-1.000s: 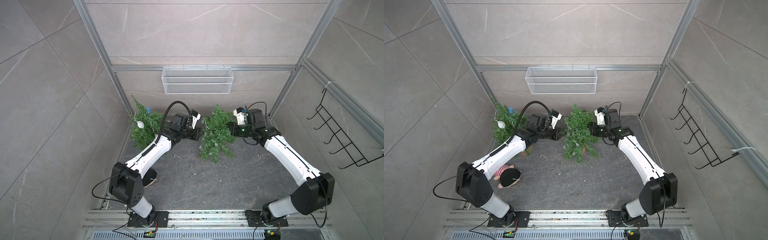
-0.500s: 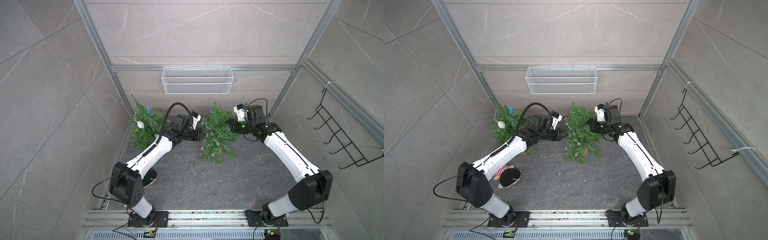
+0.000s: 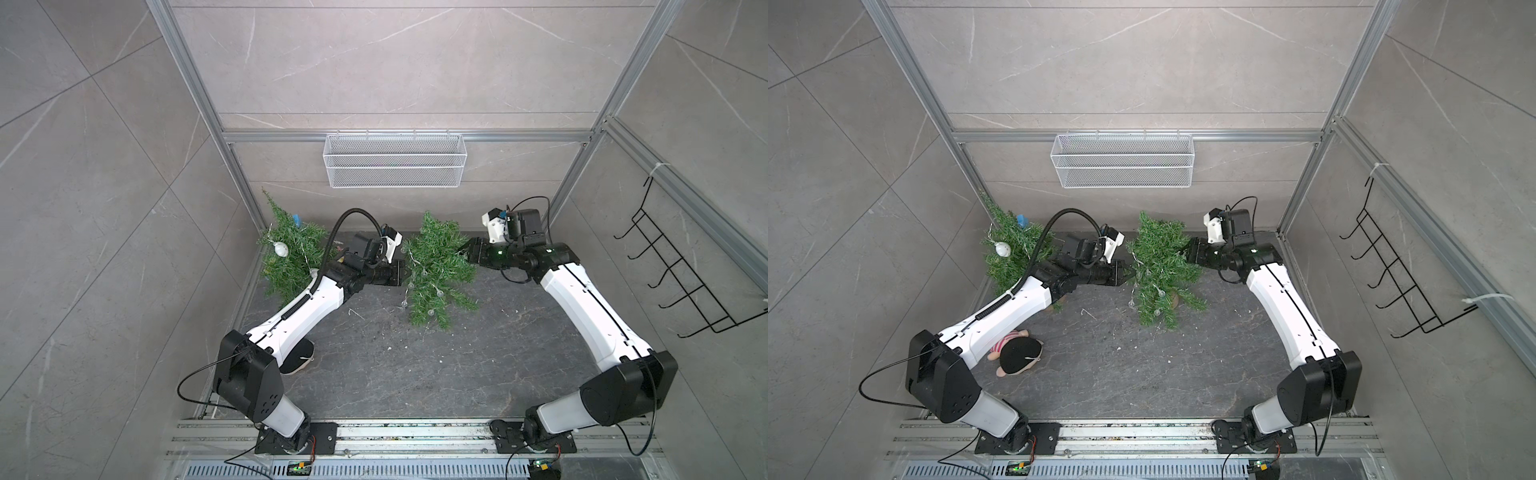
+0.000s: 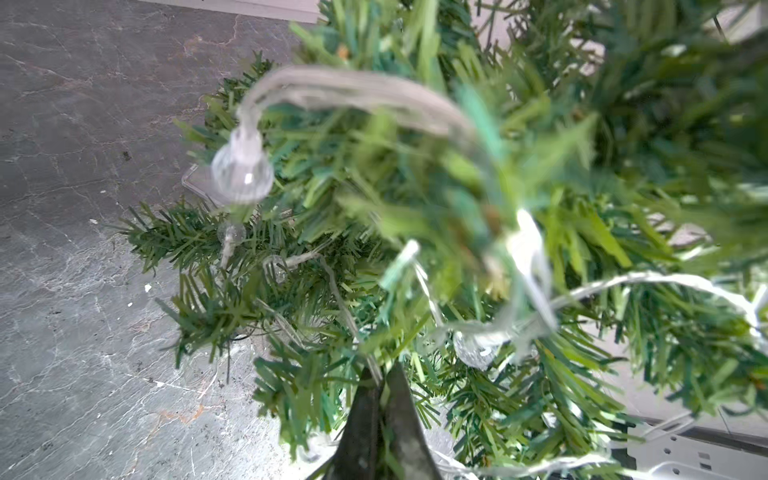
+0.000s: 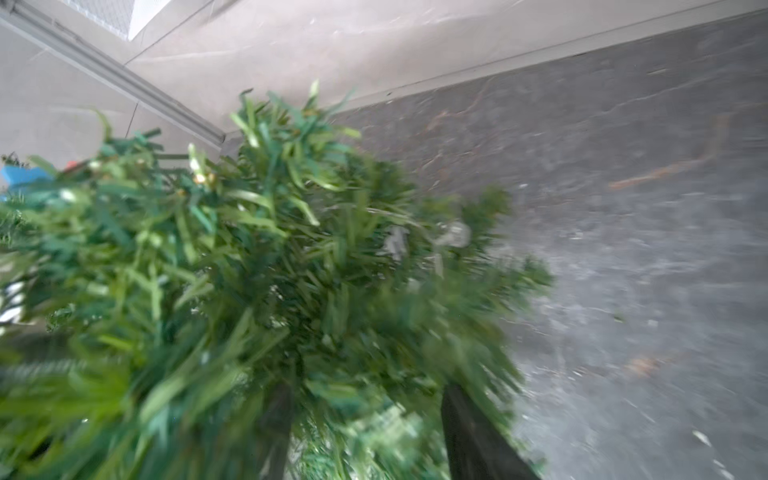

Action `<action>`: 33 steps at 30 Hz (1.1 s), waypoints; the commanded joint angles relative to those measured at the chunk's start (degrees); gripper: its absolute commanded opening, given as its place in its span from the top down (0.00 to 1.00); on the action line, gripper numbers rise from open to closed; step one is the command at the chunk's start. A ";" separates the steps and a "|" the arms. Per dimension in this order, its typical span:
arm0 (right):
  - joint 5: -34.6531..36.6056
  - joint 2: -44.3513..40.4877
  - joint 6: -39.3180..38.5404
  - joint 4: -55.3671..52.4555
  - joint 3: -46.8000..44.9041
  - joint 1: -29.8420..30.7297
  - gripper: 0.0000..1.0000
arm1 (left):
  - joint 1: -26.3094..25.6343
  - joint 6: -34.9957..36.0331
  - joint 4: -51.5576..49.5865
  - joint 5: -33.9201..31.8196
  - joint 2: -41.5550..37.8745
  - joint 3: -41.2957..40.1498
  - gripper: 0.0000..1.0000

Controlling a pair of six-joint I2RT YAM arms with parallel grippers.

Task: Wrap string light around the christmas tree
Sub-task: Move the christmas tree to the center of the board.

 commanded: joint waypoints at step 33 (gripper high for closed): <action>14.94 1.79 -4.00 -2.70 -2.90 -1.02 0.42 | -2.38 0.65 -0.73 -3.04 -1.79 6.48 0.92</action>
